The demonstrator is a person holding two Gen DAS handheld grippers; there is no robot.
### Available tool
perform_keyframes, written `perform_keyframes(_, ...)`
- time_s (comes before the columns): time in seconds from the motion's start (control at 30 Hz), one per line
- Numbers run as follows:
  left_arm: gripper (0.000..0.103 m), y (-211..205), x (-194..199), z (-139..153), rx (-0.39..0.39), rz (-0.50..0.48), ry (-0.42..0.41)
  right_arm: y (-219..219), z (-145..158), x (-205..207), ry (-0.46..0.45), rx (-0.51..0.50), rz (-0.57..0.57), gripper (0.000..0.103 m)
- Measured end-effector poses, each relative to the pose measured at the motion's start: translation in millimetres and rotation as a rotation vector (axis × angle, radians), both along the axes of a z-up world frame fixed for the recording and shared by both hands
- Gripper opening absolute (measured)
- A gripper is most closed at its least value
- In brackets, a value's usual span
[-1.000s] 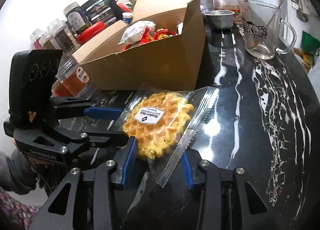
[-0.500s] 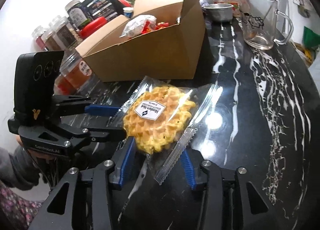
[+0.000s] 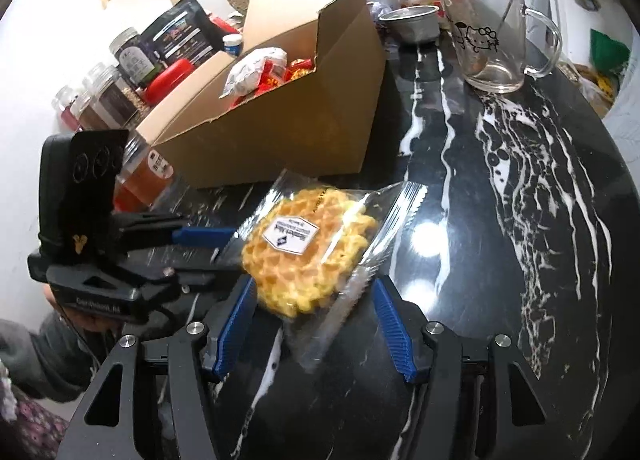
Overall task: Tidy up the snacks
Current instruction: 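Grasp the waffle wrapper with the left tool beside the right tool, then lift the waffle with both tools and carry it over the box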
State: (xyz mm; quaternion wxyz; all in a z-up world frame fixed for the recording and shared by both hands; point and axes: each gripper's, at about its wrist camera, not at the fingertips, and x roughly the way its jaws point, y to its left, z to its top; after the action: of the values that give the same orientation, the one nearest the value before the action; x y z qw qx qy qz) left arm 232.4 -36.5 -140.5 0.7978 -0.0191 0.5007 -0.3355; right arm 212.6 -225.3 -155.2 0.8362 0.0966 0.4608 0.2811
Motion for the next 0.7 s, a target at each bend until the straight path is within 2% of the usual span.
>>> perform_keyframes(0.07,0.050,-1.1,2.7,0.4,-0.006,-0.002,0.002,-1.5,-2.7,4.3,0.013,0.008,-0.008,0.059)
perform_keyframes(0.17,0.050,-5.2,5.1,0.8,-0.002,-0.007,-0.003,-4.5,-5.7,8.8,0.028,0.035,-0.014,0.037)
perform_keyframes(0.2,0.050,-6.3,4.3,0.6,0.001,-0.007,-0.006,-4.3,-6.1,9.4,0.028,0.047,-0.016,0.034)
perform_keyframes(0.33,0.050,-7.5,1.3,1.9,0.003,0.002,-0.024,5.2,-1.1,4.6,-0.024,0.002,-0.007,0.031)
perform_keyframes(0.47,0.050,-0.4,-3.0,6.9,-0.009,0.027,-0.036,8.1,0.5,2.8,-0.017,0.019,0.008,0.028)
perform_keyframes(0.7,0.050,19.7,-25.1,36.9,0.004,0.080,-0.135,24.9,22.3,-5.2,-0.073,0.032,0.044,0.028)
